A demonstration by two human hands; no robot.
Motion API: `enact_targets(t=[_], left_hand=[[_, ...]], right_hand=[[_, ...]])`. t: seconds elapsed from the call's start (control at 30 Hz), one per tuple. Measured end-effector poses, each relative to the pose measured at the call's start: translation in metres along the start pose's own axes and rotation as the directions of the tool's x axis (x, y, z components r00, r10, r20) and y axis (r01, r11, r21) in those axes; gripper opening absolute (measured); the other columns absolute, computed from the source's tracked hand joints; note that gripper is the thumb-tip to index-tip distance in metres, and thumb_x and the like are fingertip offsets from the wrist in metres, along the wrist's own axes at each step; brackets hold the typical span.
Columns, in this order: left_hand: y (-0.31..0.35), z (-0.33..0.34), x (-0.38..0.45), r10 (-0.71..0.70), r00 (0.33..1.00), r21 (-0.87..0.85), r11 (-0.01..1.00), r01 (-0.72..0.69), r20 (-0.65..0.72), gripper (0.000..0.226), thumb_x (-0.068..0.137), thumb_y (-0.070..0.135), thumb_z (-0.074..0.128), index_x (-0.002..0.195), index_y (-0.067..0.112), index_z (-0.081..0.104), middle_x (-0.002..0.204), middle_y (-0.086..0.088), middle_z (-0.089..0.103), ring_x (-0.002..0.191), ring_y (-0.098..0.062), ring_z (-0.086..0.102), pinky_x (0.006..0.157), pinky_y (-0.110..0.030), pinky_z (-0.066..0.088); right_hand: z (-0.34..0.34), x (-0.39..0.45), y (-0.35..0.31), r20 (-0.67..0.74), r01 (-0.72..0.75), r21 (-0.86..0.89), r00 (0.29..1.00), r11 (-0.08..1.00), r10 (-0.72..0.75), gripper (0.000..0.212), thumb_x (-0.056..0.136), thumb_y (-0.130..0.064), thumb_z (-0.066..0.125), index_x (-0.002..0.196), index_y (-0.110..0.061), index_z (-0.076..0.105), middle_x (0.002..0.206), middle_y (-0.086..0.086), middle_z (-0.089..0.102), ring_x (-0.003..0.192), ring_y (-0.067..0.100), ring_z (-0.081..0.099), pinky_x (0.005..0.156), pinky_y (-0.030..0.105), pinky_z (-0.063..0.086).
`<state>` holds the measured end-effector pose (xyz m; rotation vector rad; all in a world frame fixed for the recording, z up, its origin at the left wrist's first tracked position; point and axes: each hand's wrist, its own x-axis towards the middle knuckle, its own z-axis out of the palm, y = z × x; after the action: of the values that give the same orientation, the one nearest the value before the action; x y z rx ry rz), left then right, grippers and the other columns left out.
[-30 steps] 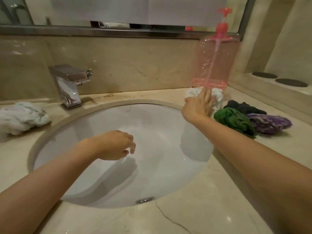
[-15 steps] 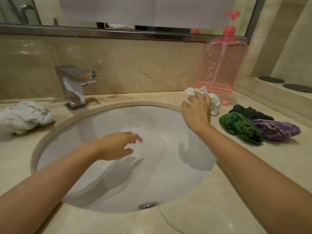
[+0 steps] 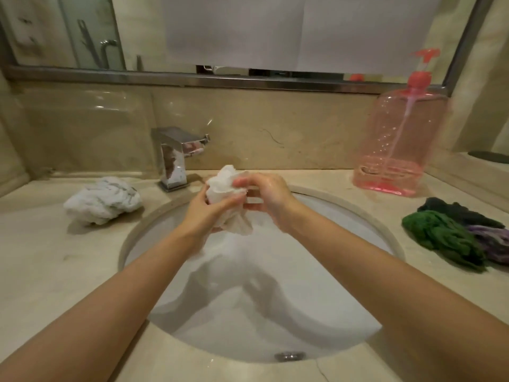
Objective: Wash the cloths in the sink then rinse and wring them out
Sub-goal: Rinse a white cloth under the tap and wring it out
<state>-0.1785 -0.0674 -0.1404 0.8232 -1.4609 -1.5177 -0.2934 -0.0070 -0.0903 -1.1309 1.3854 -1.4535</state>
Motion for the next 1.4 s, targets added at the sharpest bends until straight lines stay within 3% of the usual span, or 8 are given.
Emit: enact_targets(t=[0.17,0.3,0.4,0.57,0.77,0.93,1.03,1.4], left_hand=[[-0.003,0.001,0.01,-0.215,0.922,-0.194,0.968,0.158,-0.323,0.06,0.077,0.027,0.08,0.13,0.024,0.052,0.119,-0.002,0.062,0.099,-0.022,0.06,0.084,-0.041,0.053],[-0.007,-0.013,0.021,-0.157,0.858,-0.187,0.98,0.072,-0.49,0.059,0.073,0.023,0.083,0.125,0.022,0.058,0.115,-0.002,0.067,0.101,-0.021,0.064,0.093,-0.041,0.053],[-0.005,-0.019,0.025,-0.202,0.839,-0.274,0.959,0.066,-0.505,0.074,0.054,0.039,0.089,0.121,0.029,0.058,0.11,0.001,0.068,0.099,-0.023,0.066,0.092,-0.044,0.054],[-0.004,-0.029,0.03,-0.276,0.796,-0.358,0.93,0.081,-0.539,0.086,0.059,0.039,0.087,0.131,0.021,0.044,0.118,-0.001,0.061,0.105,-0.027,0.061,0.096,-0.049,0.049],[0.004,-0.033,0.036,-0.309,0.764,-0.355,0.928,0.113,-0.566,0.083,0.07,0.045,0.08,0.13,0.017,0.029,0.111,-0.007,0.051,0.097,-0.028,0.057,0.095,-0.046,0.05],[-0.008,-0.046,0.047,-0.325,0.853,-0.388,0.907,0.161,-0.407,0.099,0.041,0.075,0.063,0.125,0.023,0.06,0.116,-0.007,0.068,0.102,-0.029,0.067,0.093,-0.047,0.051],[0.008,-0.042,0.028,-0.292,0.882,-0.291,0.938,0.189,-0.37,0.065,0.082,0.074,0.041,0.102,0.021,0.071,0.093,-0.006,0.074,0.096,-0.024,0.067,0.089,-0.041,0.05],[-0.01,-0.027,0.029,-0.12,0.9,0.091,0.981,0.173,-0.419,0.088,0.08,0.081,0.011,0.118,0.024,0.067,0.119,-0.003,0.067,0.111,-0.021,0.062,0.105,-0.039,0.044]], right_hand=[[0.029,0.049,0.001,0.205,0.341,-0.886,0.896,0.315,-0.395,0.037,0.097,-0.011,0.044,0.134,-0.009,0.046,0.144,0.008,0.042,0.132,0.023,0.036,0.102,0.035,0.035],[0.049,0.082,-0.004,0.432,0.368,-0.893,0.862,-0.259,-0.264,0.059,0.1,-0.02,0.038,0.153,-0.007,0.016,0.163,0.008,0.003,0.149,0.023,-0.01,0.121,0.043,0.005],[0.055,0.099,-0.004,0.395,0.306,-0.879,0.897,-0.364,-0.199,0.066,0.099,-0.03,0.041,0.154,-0.008,0.01,0.163,0.009,-0.001,0.148,0.026,-0.015,0.12,0.042,-0.004],[0.057,0.113,0.001,0.289,0.283,-0.957,0.939,-0.06,-0.185,0.072,0.097,-0.029,0.047,0.155,-0.011,0.008,0.163,0.005,-0.004,0.149,0.023,-0.012,0.121,0.037,-0.003],[0.087,0.078,0.044,-0.123,0.015,-0.218,0.991,0.976,-0.042,0.024,0.1,-0.019,0.043,0.113,-0.011,0.062,0.11,0.002,0.064,0.109,0.024,0.059,0.086,0.029,0.049],[0.079,0.061,0.058,0.085,-0.006,0.218,0.996,0.976,-0.013,0.018,0.101,-0.027,0.046,0.104,-0.021,0.062,0.093,-0.01,0.068,0.078,-0.005,0.062,0.062,0.007,0.047],[0.082,0.056,0.068,0.133,0.054,0.128,0.989,0.99,-0.071,0.026,0.094,-0.028,0.06,0.12,-0.025,0.057,0.103,-0.013,0.065,0.089,-0.003,0.061,0.066,0.007,0.046],[0.094,0.054,0.09,-0.33,0.069,0.066,0.943,0.995,-0.043,0.056,0.076,-0.056,0.072,0.12,-0.023,0.06,0.105,-0.005,0.069,0.1,0.016,0.065,0.092,0.037,0.052]])
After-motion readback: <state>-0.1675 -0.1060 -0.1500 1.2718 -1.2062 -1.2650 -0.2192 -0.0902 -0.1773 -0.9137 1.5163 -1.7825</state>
